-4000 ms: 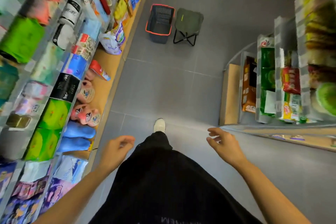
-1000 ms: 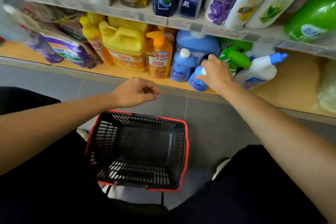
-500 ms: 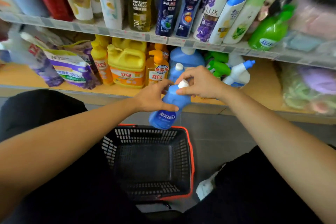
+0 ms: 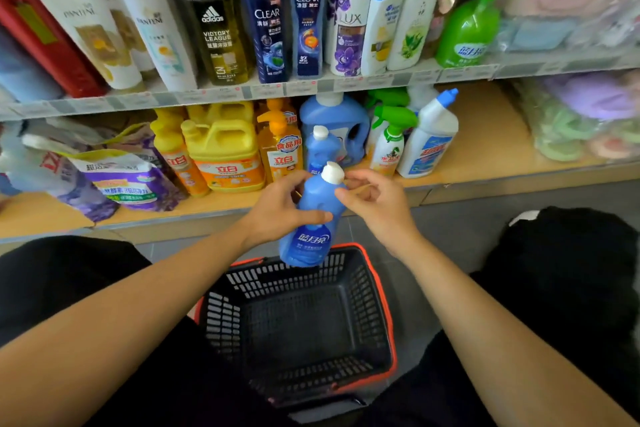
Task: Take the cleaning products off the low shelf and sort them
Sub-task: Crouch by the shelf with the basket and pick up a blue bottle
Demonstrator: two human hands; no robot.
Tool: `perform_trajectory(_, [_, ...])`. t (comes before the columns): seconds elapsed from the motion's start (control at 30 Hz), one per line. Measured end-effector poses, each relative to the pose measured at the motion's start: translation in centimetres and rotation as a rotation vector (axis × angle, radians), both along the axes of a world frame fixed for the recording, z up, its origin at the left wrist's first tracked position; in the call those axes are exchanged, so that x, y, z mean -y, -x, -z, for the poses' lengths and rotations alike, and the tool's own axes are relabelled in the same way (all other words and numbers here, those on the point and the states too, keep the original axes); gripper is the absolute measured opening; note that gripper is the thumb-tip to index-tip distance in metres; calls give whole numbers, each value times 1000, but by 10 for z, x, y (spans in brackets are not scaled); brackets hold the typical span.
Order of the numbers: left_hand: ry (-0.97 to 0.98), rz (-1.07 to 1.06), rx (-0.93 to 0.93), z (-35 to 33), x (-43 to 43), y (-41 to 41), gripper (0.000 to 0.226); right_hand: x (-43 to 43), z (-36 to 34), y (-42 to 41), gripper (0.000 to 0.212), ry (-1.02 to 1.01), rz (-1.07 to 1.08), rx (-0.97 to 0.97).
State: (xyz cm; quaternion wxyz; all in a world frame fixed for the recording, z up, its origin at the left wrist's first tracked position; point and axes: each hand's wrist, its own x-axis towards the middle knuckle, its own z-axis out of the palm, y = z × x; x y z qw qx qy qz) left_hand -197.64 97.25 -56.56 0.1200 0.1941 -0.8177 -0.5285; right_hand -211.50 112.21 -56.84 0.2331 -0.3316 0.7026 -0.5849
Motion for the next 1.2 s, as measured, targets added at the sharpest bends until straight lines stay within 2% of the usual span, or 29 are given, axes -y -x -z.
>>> perform_trajectory(0.07, [-21,17,-4,-2,-2,-6,67,-5,3,-8,33,1,17,10])
perform_trajectory(0.13, [5,40,-3,-6,-4,-10,70,-2,-6,-5,36,-11,-11,-65])
perform_trajectory(0.2, [54,73,3,-11,-8,-12,70,-1,-19,2,27,-41,-58,-172])
perform_trajectory(0.3, [97,114,31,-18,-14,-17,63,-7,-31,12,17,-124,-170,-207])
perform_trajectory(0.4, [-14,146,62,-27,-16,-22,54,-13,-44,13,12,-116,-270,-218])
perform_trajectory(0.5, [-196,179,52,-37,-21,-30,45,-19,-57,8,10,-26,-320,-87])
perform_trajectory(0.63, [-348,101,-6,-48,-32,-37,48,-26,-64,-5,23,15,-257,67])
perform_trajectory(0.77, [-437,-69,-80,-55,-41,-43,54,-34,-57,-28,56,-89,-386,250])
perform_trajectory(0.83, [-489,-148,-110,-53,-45,-50,52,-34,-48,-38,68,-156,-417,263])
perform_trajectory(0.93, [-537,-226,-143,-54,-48,-64,43,-26,-44,-45,60,-189,-477,207])
perform_trajectory(1.03, [-567,-243,-250,-58,-47,-74,41,-18,-43,-50,65,-160,-466,82])
perform_trajectory(1.1, [-457,-325,-300,-59,-46,-79,32,-15,-38,-52,69,-171,-461,-127])
perform_trajectory(1.2, [-205,-464,-278,-52,-46,-91,11,-14,-30,-53,72,-216,-466,-398])
